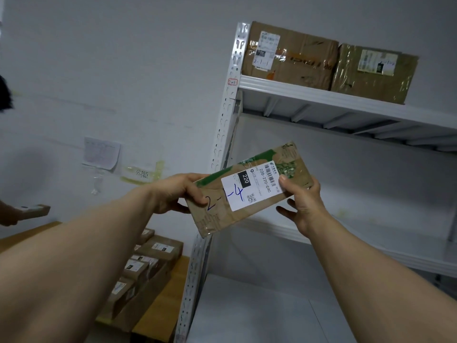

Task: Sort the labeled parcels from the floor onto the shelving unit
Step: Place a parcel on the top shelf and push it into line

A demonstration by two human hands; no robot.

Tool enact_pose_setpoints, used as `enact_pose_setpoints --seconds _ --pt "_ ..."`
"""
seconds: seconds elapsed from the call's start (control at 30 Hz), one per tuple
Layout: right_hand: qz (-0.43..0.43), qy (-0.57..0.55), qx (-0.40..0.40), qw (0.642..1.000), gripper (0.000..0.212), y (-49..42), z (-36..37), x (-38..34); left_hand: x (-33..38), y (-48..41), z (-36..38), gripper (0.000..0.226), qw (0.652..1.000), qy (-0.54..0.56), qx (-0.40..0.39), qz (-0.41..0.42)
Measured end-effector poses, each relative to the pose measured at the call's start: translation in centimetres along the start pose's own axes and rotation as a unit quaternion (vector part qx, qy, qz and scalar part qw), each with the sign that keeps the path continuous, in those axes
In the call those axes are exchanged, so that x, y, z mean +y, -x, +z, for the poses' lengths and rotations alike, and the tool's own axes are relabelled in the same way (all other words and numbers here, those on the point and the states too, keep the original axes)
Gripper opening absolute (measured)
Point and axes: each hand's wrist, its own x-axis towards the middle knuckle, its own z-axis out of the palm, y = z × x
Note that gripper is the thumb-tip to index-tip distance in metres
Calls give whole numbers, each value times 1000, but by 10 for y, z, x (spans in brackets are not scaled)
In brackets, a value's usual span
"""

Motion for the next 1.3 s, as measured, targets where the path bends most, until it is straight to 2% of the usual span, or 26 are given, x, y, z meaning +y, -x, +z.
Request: enact_pose_setpoints --seconds 0.07,0.17,0.3,0.4,0.5,0.57,0.67,0.73,0.77,0.93,1.07,1.2,1.3 --pt "-16 -14 -3 1000 69 -2 0 -1 2 -1 2 69 999 33 35 9" --pt "-38 -38 13 998 52 -2 1 -4 -4 -8 9 83 976 162 141 31" --pt "-47 -53 44 996 49 -2 -3 -5 -10 -21 28 40 937 292 183 54" --pt "-54 -50 78 994 51 -2 -9 -6 -4 -32 47 27 912 351 204 54" --pt "-65 -57 124 988 51 -1 -23 -10 2 -42 66 21 927 313 197 57" --pt "-76 -59 157 983 51 -3 -37 -15 9 -49 80 26 948 277 148 56" --pt "-115 10 206 972 53 -6 -60 -30 29 -65 99 59 963 231 100 100" --pt "-153 58 239 957 57 -10 -76 -46 49 -77 112 86 957 233 109 137" --pt "-173 63 251 950 58 -11 -84 -54 59 -83 119 91 952 235 120 154" --pt "-259 38 308 915 56 -26 -124 -92 112 -113 164 61 946 172 126 246" --pt "-302 5 327 895 51 -52 -161 -121 148 -139 200 67 933 90 163 309" --pt "-331 -9 347 877 60 -90 -195 -149 173 -164 235 76 915 40 162 366" --pt "-361 -4 364 859 67 -123 -222 -170 191 -192 266 82 895 5 193 402"
